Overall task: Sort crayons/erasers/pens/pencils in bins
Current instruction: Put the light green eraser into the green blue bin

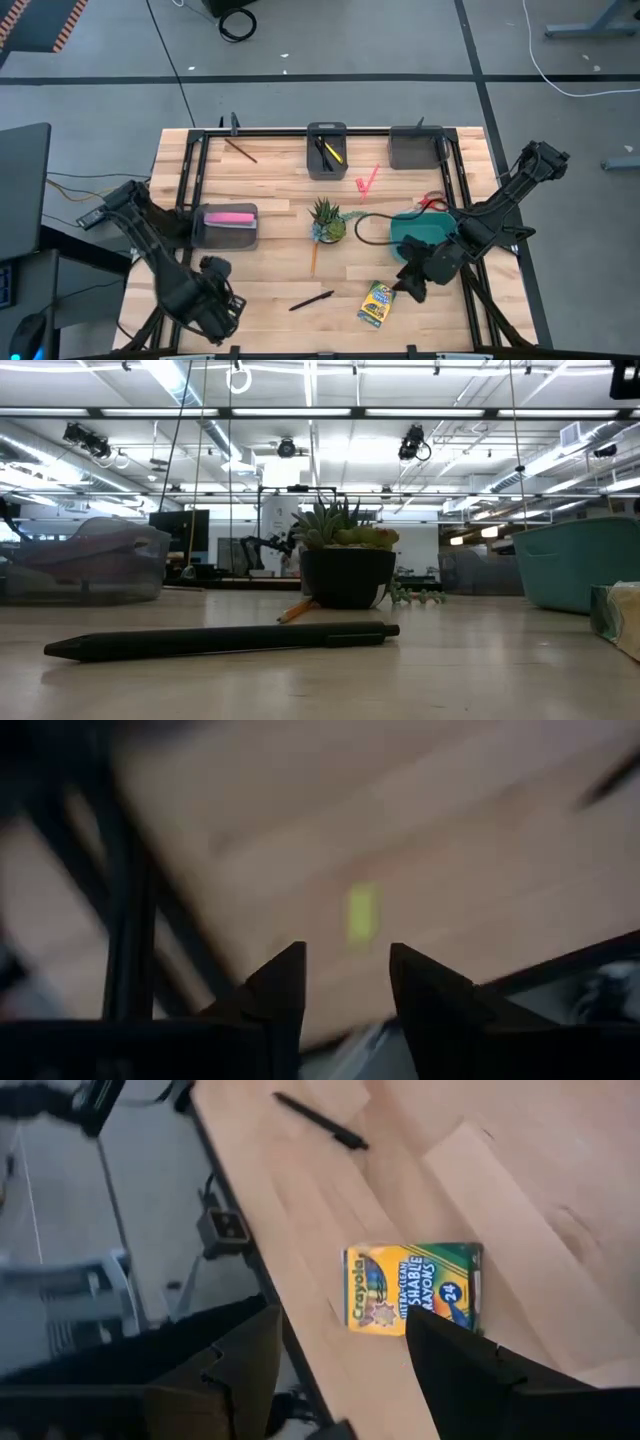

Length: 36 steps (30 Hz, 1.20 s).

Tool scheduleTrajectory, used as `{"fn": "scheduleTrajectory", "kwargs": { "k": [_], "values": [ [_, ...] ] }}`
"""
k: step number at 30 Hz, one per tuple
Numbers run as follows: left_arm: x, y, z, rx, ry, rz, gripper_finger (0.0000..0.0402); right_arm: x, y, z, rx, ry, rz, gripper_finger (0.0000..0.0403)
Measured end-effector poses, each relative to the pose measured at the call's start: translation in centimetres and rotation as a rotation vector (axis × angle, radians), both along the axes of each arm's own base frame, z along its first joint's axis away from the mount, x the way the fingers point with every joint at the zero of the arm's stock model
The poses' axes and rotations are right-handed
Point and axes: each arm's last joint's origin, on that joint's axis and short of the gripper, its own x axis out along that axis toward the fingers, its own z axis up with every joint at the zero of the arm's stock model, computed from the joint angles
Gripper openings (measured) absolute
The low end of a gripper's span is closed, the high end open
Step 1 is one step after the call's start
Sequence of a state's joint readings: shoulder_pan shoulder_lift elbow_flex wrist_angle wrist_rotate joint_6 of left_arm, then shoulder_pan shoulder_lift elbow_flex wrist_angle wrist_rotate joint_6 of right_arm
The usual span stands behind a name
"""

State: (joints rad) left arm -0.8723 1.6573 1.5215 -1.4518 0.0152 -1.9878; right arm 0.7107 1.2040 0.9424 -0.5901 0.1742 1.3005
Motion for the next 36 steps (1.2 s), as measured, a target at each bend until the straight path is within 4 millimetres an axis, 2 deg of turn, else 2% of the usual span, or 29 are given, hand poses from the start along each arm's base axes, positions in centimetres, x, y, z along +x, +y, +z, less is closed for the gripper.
{"fn": "scheduleTrajectory", "kwargs": {
  "k": [2,4,7,10,14,24,36],
  "values": [
    [0.2,-0.6,-2.2,-0.11,0.066,0.025,0.0174,-0.4,0.2,0.2,-0.011,-0.015,0.037,0.022],
    [0.7,-1.3,-4.1,-0.191,0.014,0.035,0.0193,-0.8,0.4,0.5,-0.003,-0.023,0.049,0.022],
    [0.7,-1.7,-6.5,-0.213,-0.054,0.087,0.0221,-1.2,0.6,0.6,-0.018,-0.034,0.087,0.022],
    [0.5,-1.6,-8.1,-0.238,-0.033,0.104,0.024,-1.5,0.9,0.5,-0.023,-0.031,0.097,0.022],
    [-0.2,-0.7,-9.5,-0.201,0.052,0.106,0.0248,-1.7,1.1,0.5,-0.02,-0.031,0.094,0.022],
    [-0.4,-0.5,-12.7,-0.237,0.013,0.103,0.0233,-1.6,0.9,0.6,-0.071,-0.078,0.024,0.022],
    [-0.7,0.0,-14.3,-0.235,-0.034,0.069,0.0231,-1.6,0.8,0.6,-0.067,-0.081,-0.008,0.022]
  ]
}}
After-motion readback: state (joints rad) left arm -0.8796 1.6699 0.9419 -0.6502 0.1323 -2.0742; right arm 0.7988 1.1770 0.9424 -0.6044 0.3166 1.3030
